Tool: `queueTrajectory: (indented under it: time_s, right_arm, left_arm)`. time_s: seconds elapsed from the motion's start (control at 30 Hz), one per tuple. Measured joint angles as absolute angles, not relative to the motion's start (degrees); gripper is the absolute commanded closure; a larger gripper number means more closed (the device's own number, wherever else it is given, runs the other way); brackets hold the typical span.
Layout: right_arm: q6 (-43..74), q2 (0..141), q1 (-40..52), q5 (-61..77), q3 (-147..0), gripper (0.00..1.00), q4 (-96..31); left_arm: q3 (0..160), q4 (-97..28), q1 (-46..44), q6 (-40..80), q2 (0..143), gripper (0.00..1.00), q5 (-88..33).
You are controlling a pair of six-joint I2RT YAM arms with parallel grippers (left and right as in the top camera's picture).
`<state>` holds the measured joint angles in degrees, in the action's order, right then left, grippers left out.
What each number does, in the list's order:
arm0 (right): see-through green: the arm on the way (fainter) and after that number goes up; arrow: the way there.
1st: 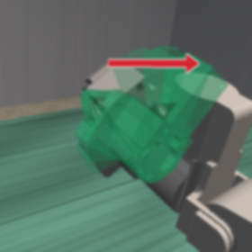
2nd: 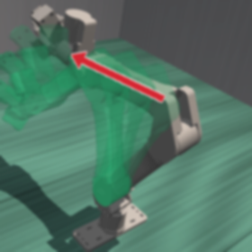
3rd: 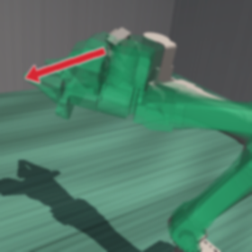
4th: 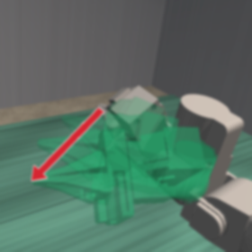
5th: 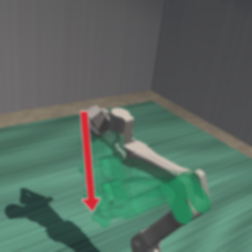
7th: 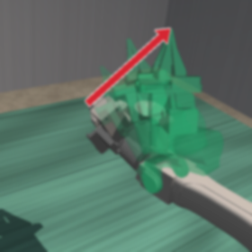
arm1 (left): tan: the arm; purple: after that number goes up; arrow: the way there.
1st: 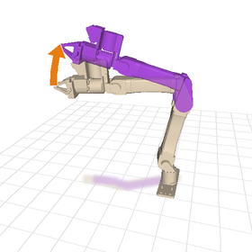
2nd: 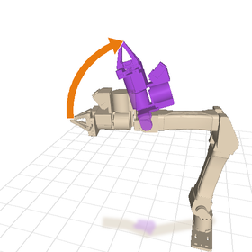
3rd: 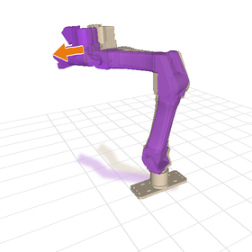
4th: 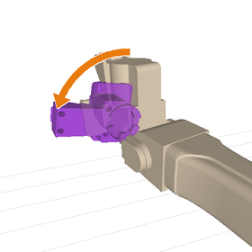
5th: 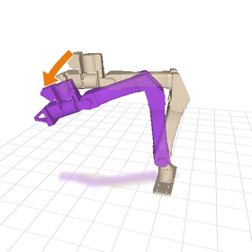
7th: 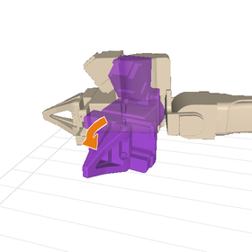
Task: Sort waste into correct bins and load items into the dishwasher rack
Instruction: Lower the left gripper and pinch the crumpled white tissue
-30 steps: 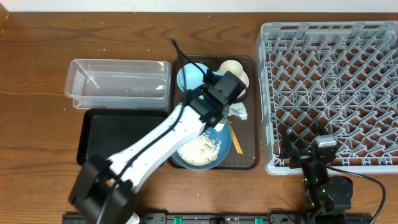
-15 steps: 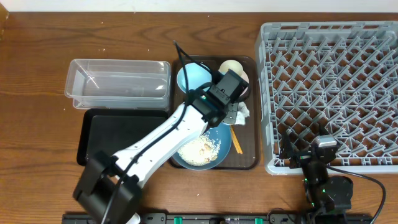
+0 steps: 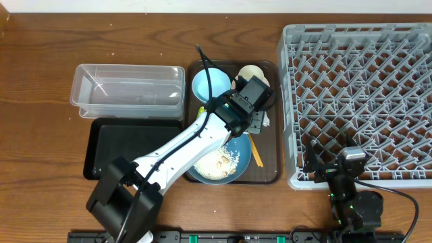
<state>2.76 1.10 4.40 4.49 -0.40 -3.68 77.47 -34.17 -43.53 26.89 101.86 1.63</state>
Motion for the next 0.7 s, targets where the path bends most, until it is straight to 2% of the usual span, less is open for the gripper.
queueTrajectory:
  time_s: [0.7]
  right_arm:
    - [2.76,1.10,4.40,4.49,-0.40,0.01,-3.68]
  left_arm:
    - [77.49,-26.22,-43.57,27.00,112.31,0.34,1.67]
